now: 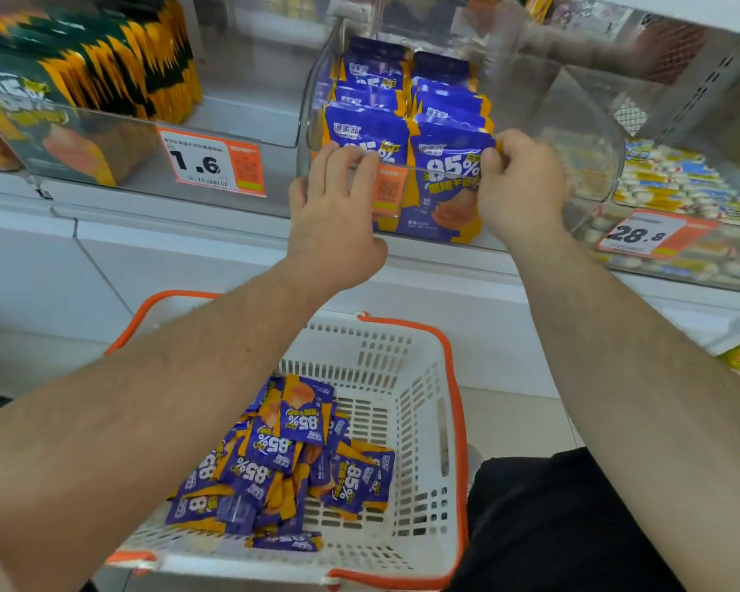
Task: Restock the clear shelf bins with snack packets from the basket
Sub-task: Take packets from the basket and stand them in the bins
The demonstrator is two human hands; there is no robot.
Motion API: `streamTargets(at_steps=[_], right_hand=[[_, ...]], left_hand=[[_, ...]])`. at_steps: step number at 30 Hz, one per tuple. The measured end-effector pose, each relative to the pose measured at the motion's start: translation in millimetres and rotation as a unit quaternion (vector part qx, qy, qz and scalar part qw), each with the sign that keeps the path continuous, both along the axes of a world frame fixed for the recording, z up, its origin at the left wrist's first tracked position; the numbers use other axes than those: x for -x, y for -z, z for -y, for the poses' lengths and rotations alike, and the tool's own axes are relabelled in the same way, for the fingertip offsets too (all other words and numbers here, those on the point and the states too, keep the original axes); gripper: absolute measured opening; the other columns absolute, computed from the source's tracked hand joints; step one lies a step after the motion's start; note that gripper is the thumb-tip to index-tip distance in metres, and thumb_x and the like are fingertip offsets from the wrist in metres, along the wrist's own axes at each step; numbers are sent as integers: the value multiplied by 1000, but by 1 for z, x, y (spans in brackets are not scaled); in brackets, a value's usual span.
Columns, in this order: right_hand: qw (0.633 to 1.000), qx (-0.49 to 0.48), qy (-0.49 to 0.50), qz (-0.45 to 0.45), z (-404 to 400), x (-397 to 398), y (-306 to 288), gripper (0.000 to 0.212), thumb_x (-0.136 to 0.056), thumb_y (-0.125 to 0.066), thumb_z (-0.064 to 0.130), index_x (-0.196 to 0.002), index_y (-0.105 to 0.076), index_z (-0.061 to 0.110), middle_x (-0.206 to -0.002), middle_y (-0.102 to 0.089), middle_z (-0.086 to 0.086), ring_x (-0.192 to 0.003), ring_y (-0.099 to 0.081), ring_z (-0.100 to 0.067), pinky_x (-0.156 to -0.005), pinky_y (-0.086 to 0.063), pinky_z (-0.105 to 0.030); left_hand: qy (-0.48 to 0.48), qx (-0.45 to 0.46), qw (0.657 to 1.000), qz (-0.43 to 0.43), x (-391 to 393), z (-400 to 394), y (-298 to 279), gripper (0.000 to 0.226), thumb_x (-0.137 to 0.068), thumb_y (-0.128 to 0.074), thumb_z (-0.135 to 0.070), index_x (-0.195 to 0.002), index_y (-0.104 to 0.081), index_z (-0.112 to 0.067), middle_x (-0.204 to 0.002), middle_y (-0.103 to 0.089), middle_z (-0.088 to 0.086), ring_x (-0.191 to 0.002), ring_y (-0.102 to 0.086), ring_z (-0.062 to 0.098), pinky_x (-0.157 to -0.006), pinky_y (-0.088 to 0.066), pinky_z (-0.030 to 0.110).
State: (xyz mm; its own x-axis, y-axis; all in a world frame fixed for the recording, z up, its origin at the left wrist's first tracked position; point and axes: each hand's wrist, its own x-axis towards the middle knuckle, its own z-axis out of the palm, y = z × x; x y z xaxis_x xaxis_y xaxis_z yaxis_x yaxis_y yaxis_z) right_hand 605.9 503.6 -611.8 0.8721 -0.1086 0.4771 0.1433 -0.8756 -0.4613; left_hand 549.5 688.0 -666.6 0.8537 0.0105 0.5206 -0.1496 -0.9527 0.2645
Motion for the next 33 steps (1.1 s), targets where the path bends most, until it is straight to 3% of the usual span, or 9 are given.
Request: streamTargets(at_steps=[6, 9, 14, 18, 21, 24, 27, 30, 33], right_hand=[[994, 49, 85, -45, 1, 3, -3, 27, -97, -45, 35, -112, -64, 22, -125, -57, -11, -125, -43, -34, -104, -27, -44], [992, 49, 111, 28, -8, 15, 3, 37, -88, -51, 33, -123, -58, 22, -132, -49, -10, -124, -42, -33, -101, -27, -40], [960, 133, -102, 226, -47, 42, 39, 32, -72, -57, 21, -101, -64, 10, -107, -59, -12, -99, -56, -33, -81, -32, -36], [922, 222, -315, -28, -83, 58, 103, 15, -81, -56, 19, -88, -67, 12, -91, -63, -9, -89, -59, -34, -78, -39, -38], [830, 296, -289, -374, -102, 62, 163, 21, -91, -54, 25, -105, -66, 14, -107, -66, -6, -94, -60, -26, -78, -47, -32], [767, 238, -239, -546, -114, 73, 220, 23, -97, -51, 25, -102, -65, 8, -101, -63, -9, -87, -60, -23, -68, -47, -32], [745, 101, -175, -635, -119, 96, 263, 19, -99, -50, 20, -89, -62, 10, -88, -59, -11, -72, -52, -21, -61, -43, -28], [659, -210, 12, -722, -122, 121, 299, 52, -96, -60, 25, -142, -42, 9, -136, -51, -14, -98, -59, -26, -88, -48, -39], [587, -394, 111, -698, -129, 133, 326, 65, -92, -64, 29, -149, -35, 16, -141, -42, -12, -117, -49, -30, -101, -40, -48]], left_hand=[[13, 17, 1000, 0, 0, 0, 1, 84, -75, -71, -23, -148, -30, -13, -152, -29, 8, -147, -14, 28, -109, -27, 46], [24, 35, 999, -7, 6, 0, 13, 92, -76, -71, -20, -153, -22, -12, -159, -19, 9, -150, -6, 30, -115, -19, 48], [17, 93, 984, -153, 43, -9, 73, 94, -78, -69, -21, -155, -16, -14, -162, -5, 9, -149, -5, 28, -117, -9, 45], [8, 160, 927, -338, 73, -33, 126, 73, -85, -63, -20, -151, -31, -18, -158, -26, 4, -139, -35, 27, -113, -29, 45], [-15, 244, 874, -420, 90, -50, 153, 61, -92, -57, -21, -149, -35, -22, -149, -44, 0, -104, -60, 18, -82, -51, 34], [-59, 304, 837, -451, 102, -67, 174, 52, -96, -53, -25, -146, -38, -25, -142, -51, -4, -79, -59, 4, -61, -52, 25], [-81, 307, 820, -476, 109, -80, 187, 51, -97, -50, -24, -146, -38, -23, -141, -52, -3, -79, -65, 13, -64, -55, 34], [-96, 312, 809, -489, 111, -87, 197, 46, -97, -50, -23, -143, -42, -23, -136, -54, -4, -77, -61, 11, -64, -53, 31], [-108, 314, 803, -495, 110, -91, 208, 42, -97, -52, -24, -139, -46, -25, -132, -57, -6, -93, -58, 10, -78, -54, 31]])
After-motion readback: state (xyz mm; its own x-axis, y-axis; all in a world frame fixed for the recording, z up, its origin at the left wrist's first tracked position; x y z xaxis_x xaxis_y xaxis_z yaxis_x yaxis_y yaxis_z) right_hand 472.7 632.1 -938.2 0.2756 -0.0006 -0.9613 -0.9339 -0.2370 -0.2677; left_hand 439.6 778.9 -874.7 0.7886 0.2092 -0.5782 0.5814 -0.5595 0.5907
